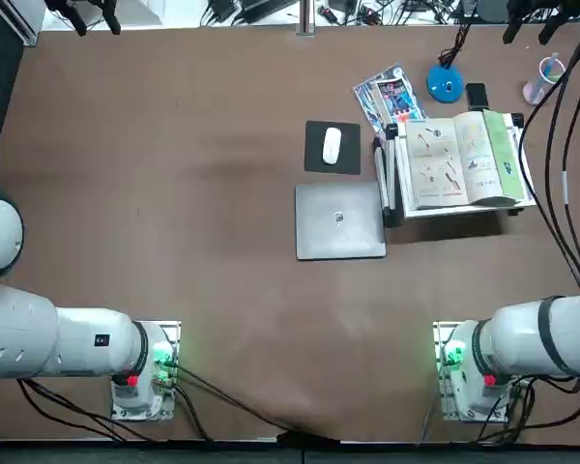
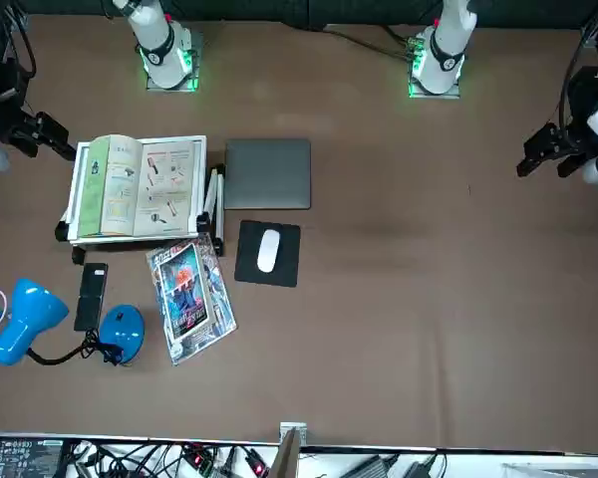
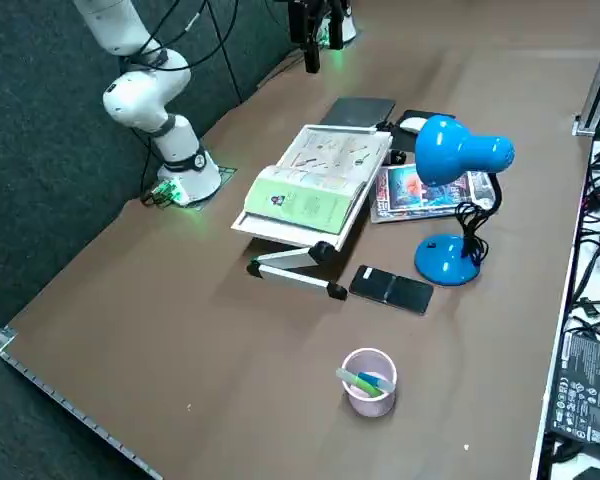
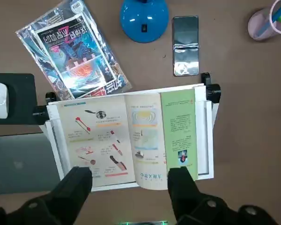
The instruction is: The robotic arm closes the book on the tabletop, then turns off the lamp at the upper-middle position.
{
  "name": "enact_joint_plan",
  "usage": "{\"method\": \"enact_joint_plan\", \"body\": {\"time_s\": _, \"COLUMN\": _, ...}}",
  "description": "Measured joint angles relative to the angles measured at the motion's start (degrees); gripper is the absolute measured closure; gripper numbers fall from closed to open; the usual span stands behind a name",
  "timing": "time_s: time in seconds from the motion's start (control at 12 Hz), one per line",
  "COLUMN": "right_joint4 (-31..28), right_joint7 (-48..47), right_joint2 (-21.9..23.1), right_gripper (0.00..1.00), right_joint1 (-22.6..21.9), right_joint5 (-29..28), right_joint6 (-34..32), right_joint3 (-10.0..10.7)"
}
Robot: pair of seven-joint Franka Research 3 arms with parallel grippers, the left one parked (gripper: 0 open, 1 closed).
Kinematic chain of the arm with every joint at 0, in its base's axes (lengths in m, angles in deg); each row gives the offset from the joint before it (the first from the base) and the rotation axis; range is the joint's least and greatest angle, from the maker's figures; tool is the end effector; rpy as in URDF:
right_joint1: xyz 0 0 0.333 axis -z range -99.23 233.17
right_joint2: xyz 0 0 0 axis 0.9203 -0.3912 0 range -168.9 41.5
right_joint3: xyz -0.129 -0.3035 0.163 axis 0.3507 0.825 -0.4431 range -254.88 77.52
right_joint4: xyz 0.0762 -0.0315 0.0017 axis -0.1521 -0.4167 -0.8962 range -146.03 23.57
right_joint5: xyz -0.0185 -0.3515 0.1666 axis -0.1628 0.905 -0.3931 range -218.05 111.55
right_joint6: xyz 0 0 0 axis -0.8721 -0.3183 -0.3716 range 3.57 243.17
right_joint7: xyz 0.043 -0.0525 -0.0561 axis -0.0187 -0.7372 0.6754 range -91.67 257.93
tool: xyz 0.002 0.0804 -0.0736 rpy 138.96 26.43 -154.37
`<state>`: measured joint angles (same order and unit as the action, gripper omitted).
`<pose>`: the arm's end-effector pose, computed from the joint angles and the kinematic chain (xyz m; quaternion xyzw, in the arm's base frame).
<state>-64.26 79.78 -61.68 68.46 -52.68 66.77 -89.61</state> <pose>0.5333 -0.0063 0.6543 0.9988 -0.0341 -0.0357 0.0061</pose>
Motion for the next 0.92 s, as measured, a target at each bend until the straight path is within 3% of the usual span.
{"method": "enact_joint_plan", "body": {"time_s": 0.92, "right_joint4": 0.00, "right_joint7": 0.05, "right_joint2": 0.01, "right_gripper": 0.00, "right_joint1": 0.00, "right_joint5": 0.00, "right_joint6": -0.30, "right_joint3": 0.01}}
